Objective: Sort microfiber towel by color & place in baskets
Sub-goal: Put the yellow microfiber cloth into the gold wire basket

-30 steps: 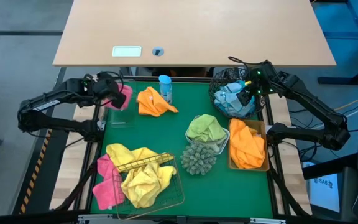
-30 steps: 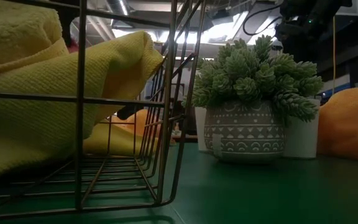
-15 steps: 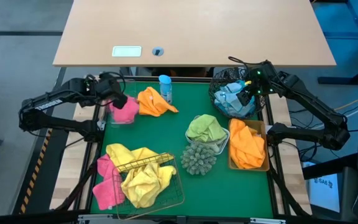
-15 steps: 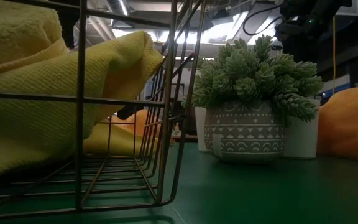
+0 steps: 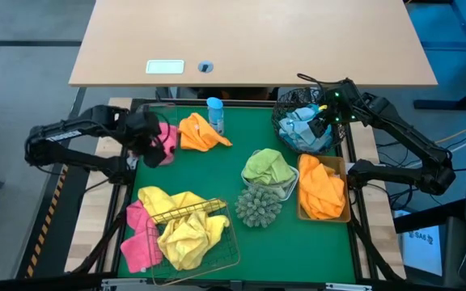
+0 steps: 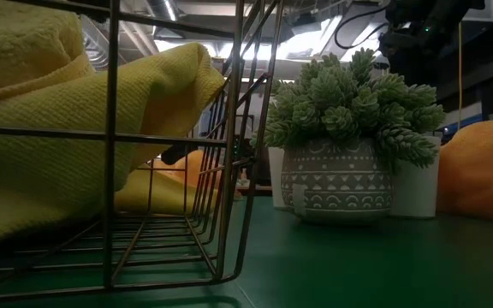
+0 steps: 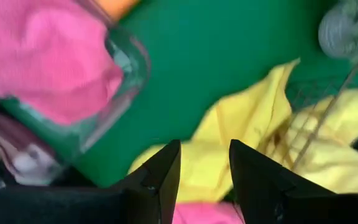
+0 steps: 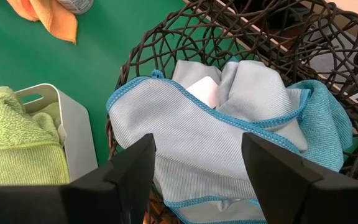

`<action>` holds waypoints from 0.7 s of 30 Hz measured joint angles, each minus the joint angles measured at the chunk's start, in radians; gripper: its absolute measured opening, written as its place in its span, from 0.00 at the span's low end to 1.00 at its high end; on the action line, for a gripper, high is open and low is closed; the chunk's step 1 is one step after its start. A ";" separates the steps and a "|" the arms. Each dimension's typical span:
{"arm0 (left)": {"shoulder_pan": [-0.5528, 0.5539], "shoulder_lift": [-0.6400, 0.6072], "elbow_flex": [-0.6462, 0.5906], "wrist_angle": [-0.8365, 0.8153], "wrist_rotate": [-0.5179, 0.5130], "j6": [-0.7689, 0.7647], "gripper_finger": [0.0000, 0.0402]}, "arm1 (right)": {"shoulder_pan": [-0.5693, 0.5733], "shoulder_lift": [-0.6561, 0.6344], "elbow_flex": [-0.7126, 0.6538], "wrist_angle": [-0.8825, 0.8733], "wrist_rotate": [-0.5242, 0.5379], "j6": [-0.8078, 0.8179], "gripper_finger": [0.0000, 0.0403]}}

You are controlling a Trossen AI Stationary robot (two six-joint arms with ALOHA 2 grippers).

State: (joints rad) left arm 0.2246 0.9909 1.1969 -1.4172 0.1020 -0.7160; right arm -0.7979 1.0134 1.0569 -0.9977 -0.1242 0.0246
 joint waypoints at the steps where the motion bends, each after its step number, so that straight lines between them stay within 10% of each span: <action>1: -0.026 -0.001 0.000 -0.011 0.001 -0.026 0.33 | 0.000 0.000 0.000 0.000 0.000 0.000 0.59; 21: -0.588 0.032 -0.003 -0.057 -0.167 -0.487 0.32 | 0.000 0.000 0.000 -0.001 0.000 0.000 0.59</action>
State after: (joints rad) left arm -0.3638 1.0225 1.1937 -1.4744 -0.0652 -1.2030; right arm -0.7979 1.0134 1.0569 -0.9989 -0.1245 0.0246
